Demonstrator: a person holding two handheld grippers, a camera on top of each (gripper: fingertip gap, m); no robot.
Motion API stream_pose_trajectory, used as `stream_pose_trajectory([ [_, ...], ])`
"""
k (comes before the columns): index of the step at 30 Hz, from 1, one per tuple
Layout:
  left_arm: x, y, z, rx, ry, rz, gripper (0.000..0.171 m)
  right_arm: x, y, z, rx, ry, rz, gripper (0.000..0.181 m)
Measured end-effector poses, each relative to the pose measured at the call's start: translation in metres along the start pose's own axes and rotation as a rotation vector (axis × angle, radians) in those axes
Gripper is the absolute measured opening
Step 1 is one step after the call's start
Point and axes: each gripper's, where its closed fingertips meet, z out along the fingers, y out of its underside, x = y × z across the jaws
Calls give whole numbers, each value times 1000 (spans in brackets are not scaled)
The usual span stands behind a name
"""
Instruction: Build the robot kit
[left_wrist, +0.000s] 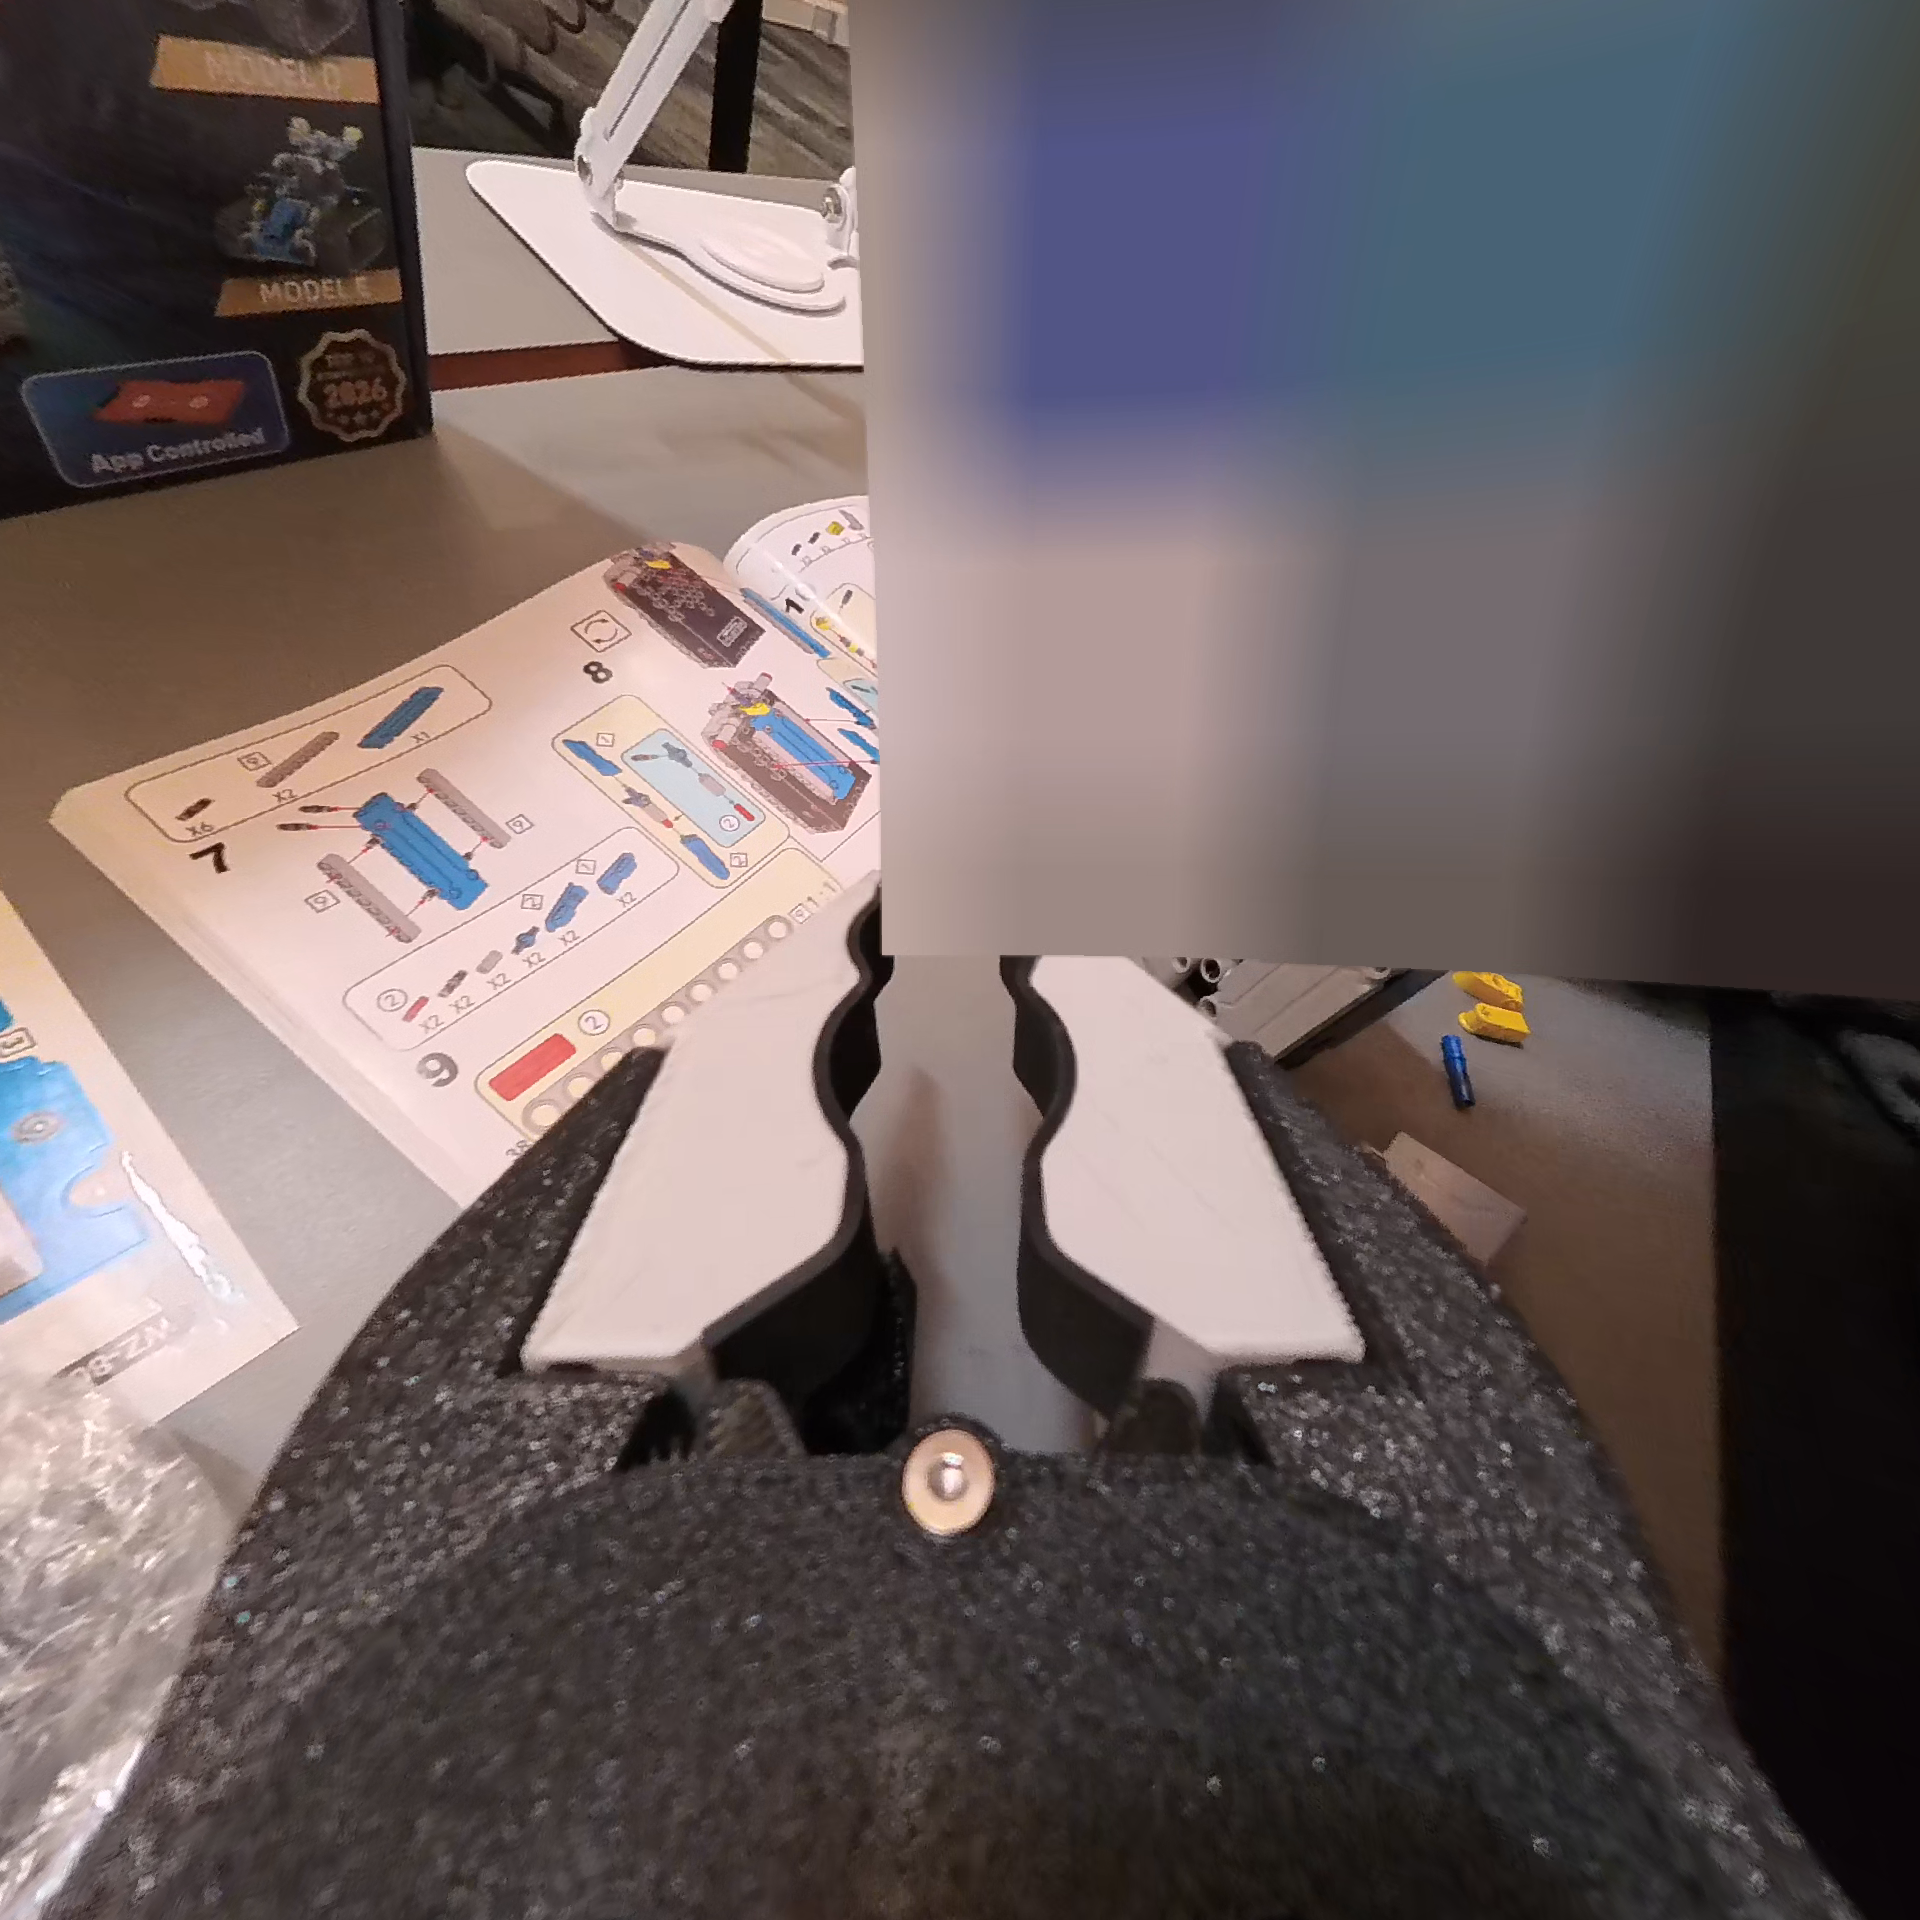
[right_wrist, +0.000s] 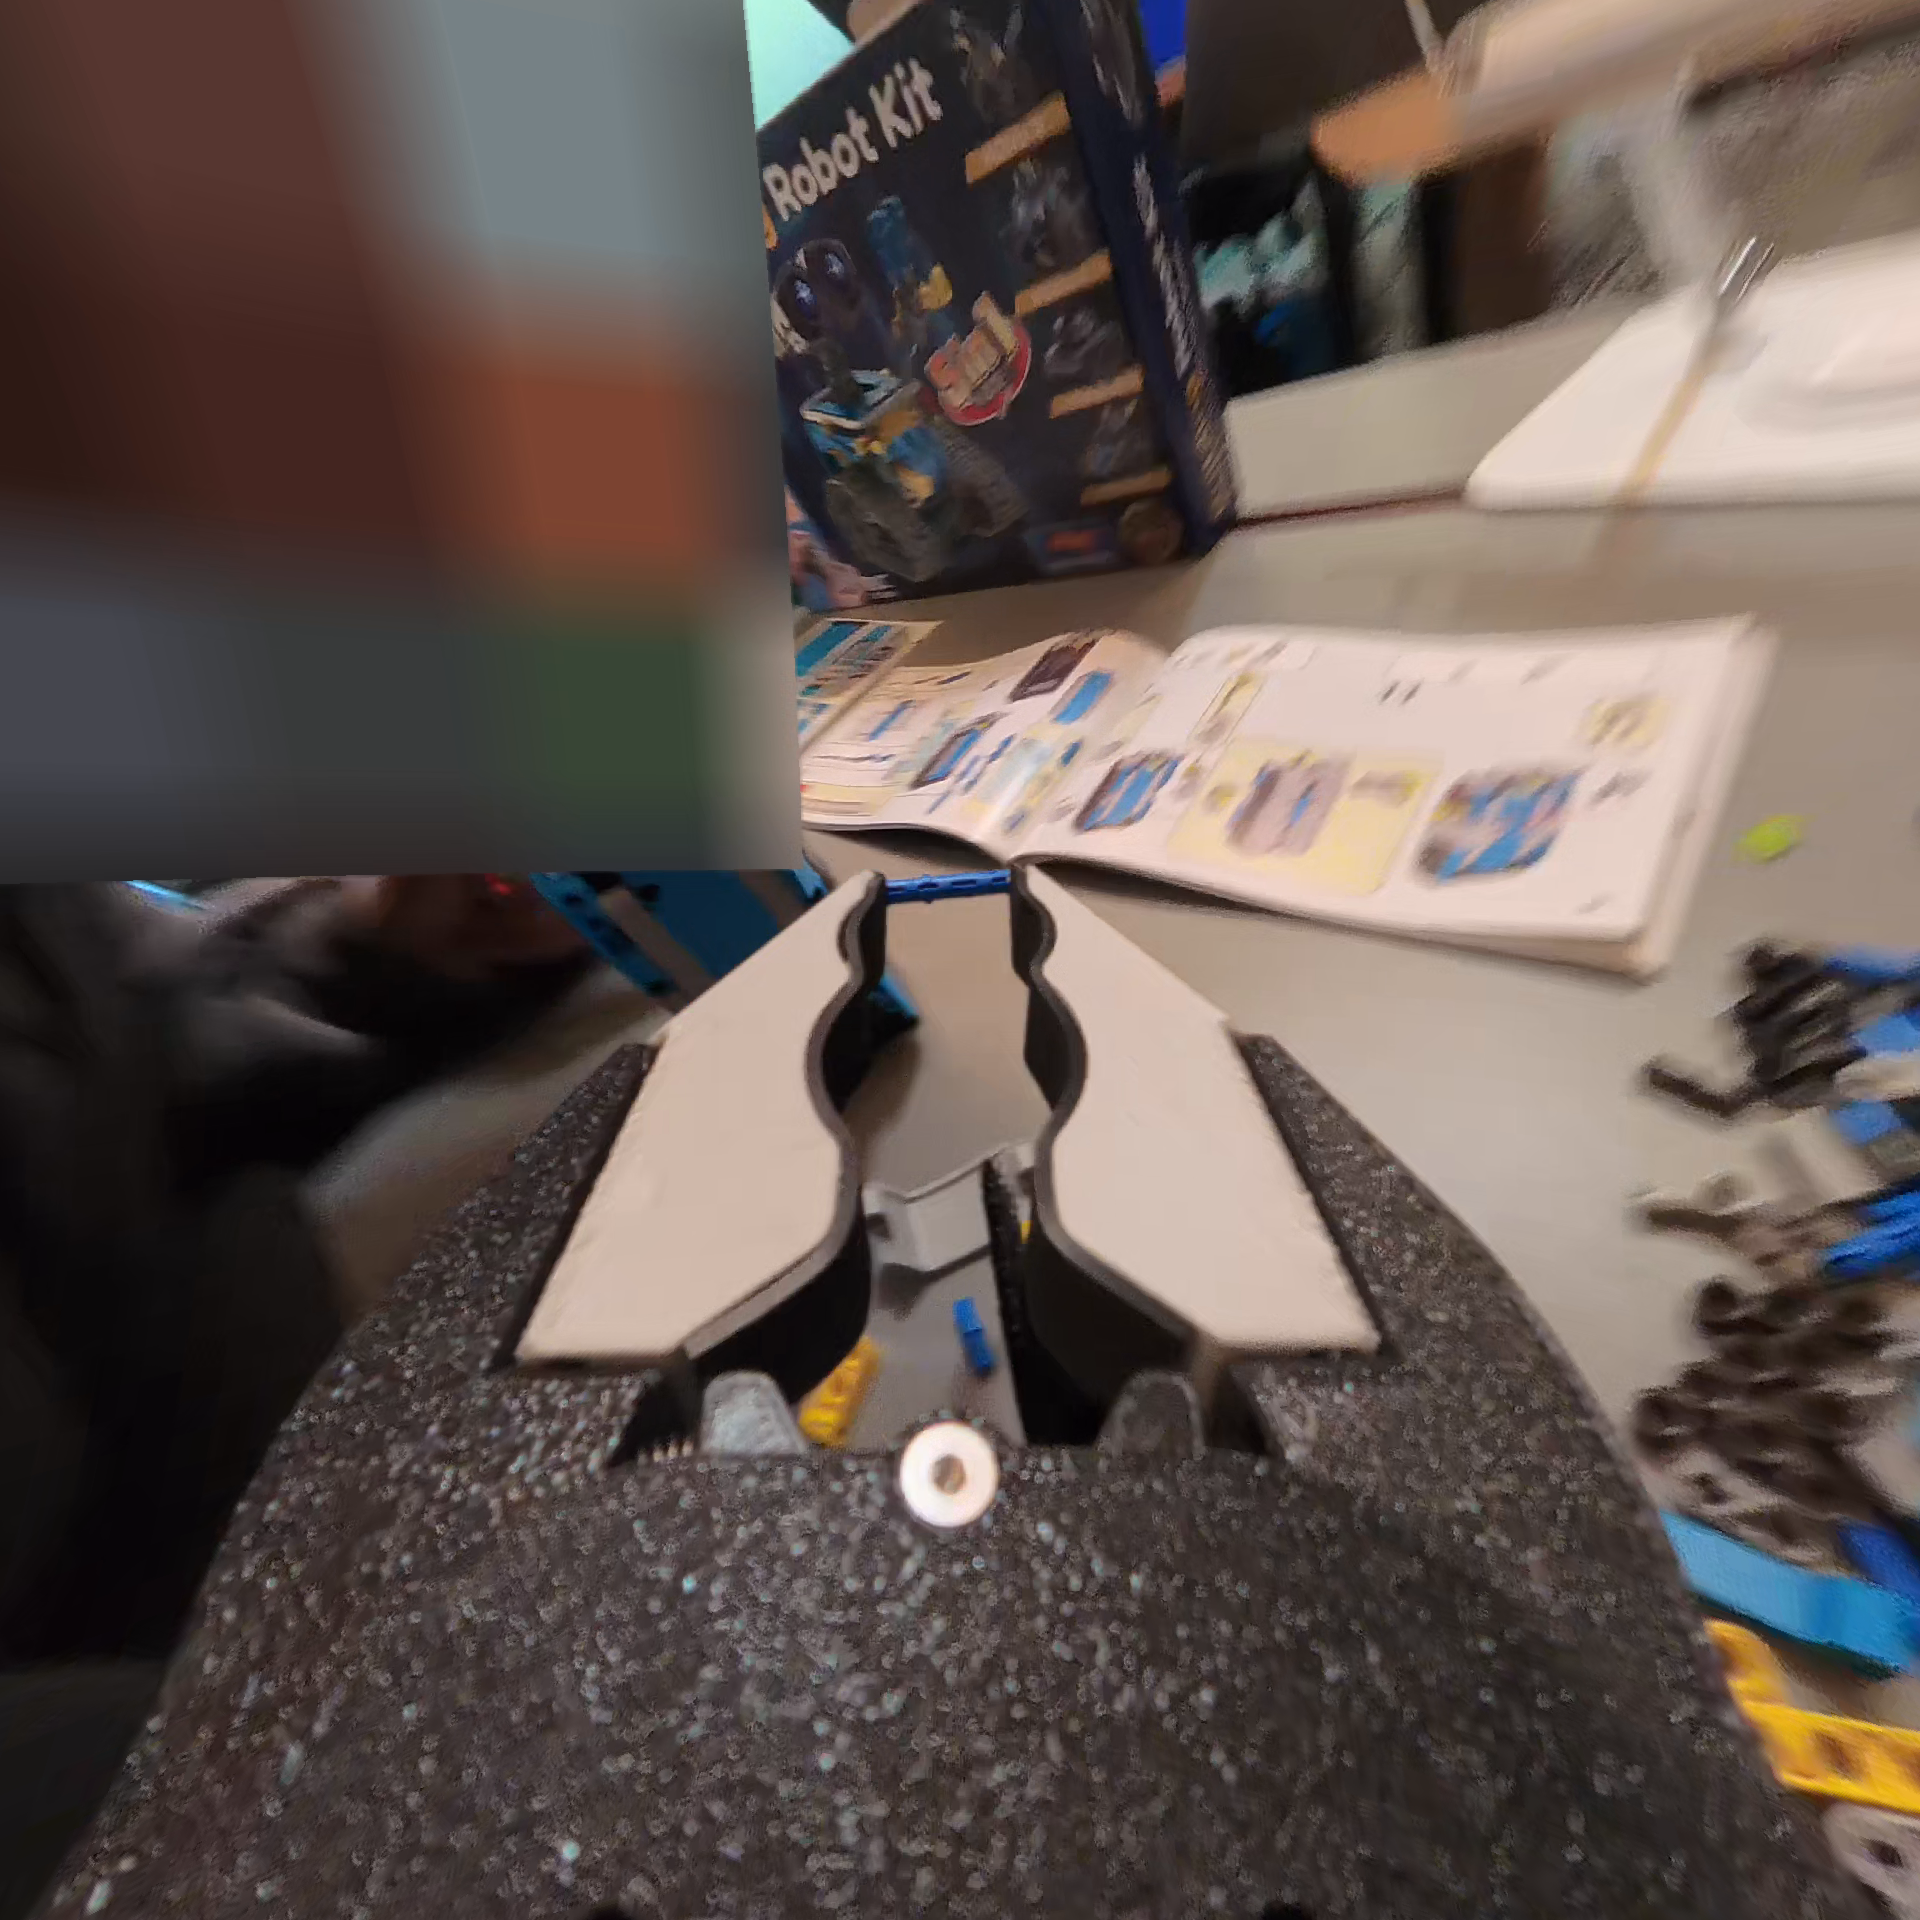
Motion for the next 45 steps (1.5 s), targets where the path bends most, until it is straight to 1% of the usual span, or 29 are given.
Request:
stream_pose_trajectory([
  [1, 2, 0, 0, 4, 16, -3, 19, -2, -2, 0, 4, 25, -70, 23],
  [3, 7, -3, -2, 23, 61, -13, 22, -9, -5, 0, 9, 73, -221, 23],
  [5, 21, -12, -7, 92, 157, -41, 26, -15, -6, 0, 10, 136, -386, 23],
  [8, 61, -28, -24, 208, 380, -77, 31, -28, -3, 2, -1, 198, -604, 23],
  [9, 73, -31, -30, 239, 426, -62, 31, -35, -4, 2, 6, 213, -669, 23],
  [12, 106, -31, -42, 294, 498, -17, 31, -58, -10, -3, 69, 256, -842, 23],
  [14, 132, -26, -47, 293, 567, -35, 31, -81, -15, -6, 124, 282, -935, 23],
  [17, 160, -19, -52, 273, 637, -81, 31, -126, -13, -5, 200, 247, -995, 23],
  [19, 169, -18, -57, 266, 687, -123, 31, -150, -3, 3, 201, 240, -1060, 23],
  [22, 174, -15, -60, 230, 762, -183, 31, -170, 4, 6, 229, 264, -1204, 23],
  [23, 174, -14, -59, 217, 777, -210, 30, -174, 5, 6, 236, 271, -1220, 23],
  [27, 178, -13, -65, 187, 895, -296, 15, -178, 4, 4, 251, 272, -1216, 23],
  [32, 186, -8, -67, 149, 951, -301, 13, -184, 10, 7, 245, 270, -1272, 23],
  [33, 186, -8, -68, 146, 952, -297, 7, -184, 10, 7, 240, 268, -1270, 23],
  [37, 181, -6, -62, 142, 901, -272, 5, -177, 13, 9, 214, 252, -1236, 23],
  [39, 176, 0, -56, 119, 859, -234, 4, -169, 20, 13, 172, 210, -1150, 24],
  [40, 175, 2, -54, 111, 841, -202, 4, -167, 22, 15, 150, 167, -1086, 25],
  [41, 173, 3, -51, 116, 801, -159, 3, -167, 26, 16, 112, 105, -1015, 29],
  [42, 171, 4, -49, 125, 762, -110, 4, -167, 28, 13, 90, 31, -942, 35],
  [44, 167, 6, -47, 132, 710, -17, 3, -160, 23, 2, 56, -53, -831, 35],
  [45, 164, 8, -45, 139, 659, 59, 4, -155, 26, -4, -7, -106, -773, 35],
])
